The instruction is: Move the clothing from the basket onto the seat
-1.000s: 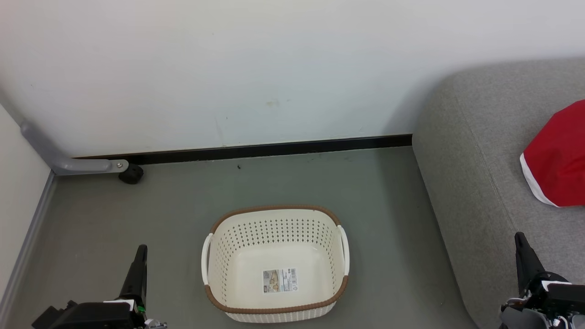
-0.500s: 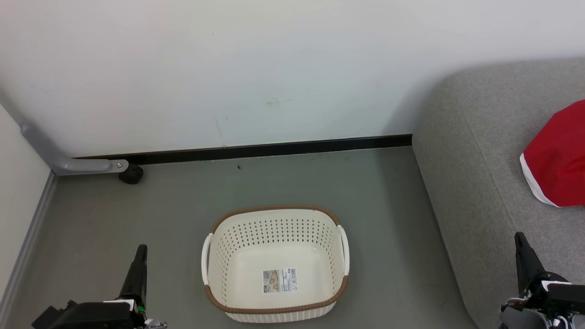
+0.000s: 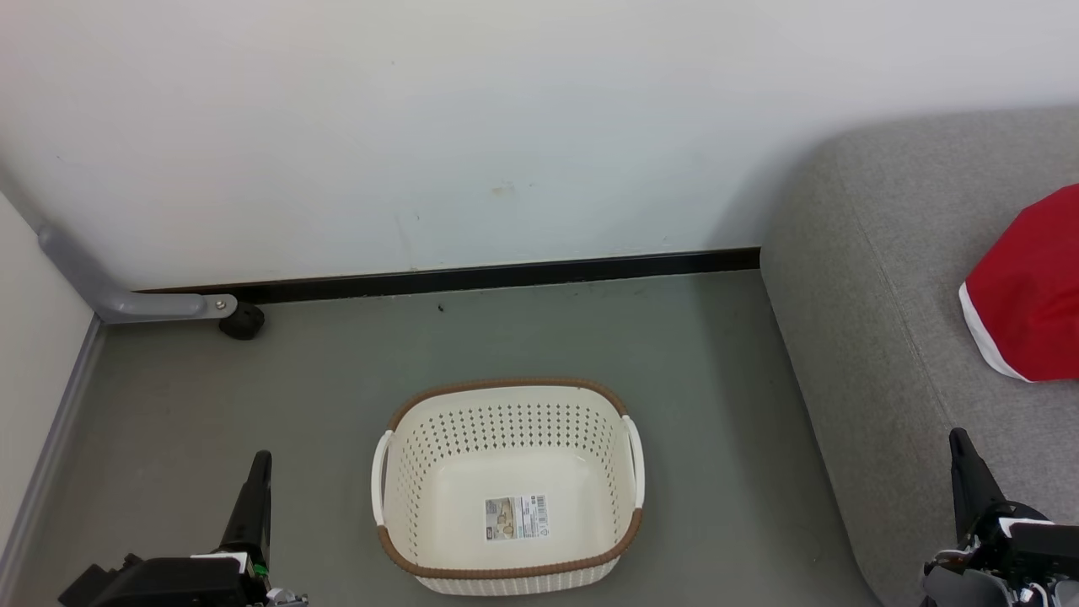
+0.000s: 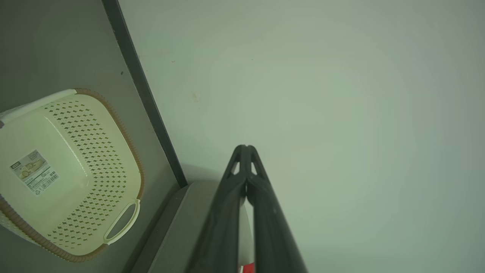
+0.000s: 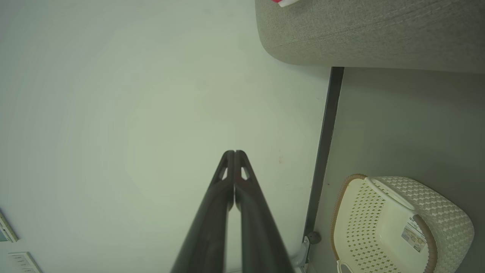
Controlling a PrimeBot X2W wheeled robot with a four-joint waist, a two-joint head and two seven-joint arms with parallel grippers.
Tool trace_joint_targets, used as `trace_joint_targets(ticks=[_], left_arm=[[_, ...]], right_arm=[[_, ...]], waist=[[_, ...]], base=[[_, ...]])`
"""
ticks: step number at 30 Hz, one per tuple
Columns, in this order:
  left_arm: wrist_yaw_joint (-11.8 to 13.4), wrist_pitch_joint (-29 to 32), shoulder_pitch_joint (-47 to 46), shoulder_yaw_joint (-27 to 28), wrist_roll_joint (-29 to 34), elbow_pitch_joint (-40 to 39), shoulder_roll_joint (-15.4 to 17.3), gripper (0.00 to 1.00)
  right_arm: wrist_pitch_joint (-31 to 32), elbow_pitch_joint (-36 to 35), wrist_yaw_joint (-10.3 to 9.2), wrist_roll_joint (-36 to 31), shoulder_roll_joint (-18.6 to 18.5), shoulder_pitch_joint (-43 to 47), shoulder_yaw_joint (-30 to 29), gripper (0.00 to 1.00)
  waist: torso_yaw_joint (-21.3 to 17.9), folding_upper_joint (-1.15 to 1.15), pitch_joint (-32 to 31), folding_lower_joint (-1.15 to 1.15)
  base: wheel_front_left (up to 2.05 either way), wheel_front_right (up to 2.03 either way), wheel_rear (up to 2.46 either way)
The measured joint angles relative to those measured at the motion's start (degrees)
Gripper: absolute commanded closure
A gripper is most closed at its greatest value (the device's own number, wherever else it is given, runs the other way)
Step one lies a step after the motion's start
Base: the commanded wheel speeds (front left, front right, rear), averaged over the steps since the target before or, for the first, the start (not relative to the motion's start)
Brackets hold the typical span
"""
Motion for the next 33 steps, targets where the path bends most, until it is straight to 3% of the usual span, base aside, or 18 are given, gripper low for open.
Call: trace_joint_targets(ticks=[33], left_arm=[[0.0, 0.0, 0.0, 0.0, -0.1, -0.1, 0.0, 1.0]], right_arm=[[0.0, 0.0, 0.0, 0.0, 0.0, 0.0, 0.0, 1.0]], waist=[[0.0, 0.0, 0.0, 0.0]], base=[[0.0, 0.0, 0.0]])
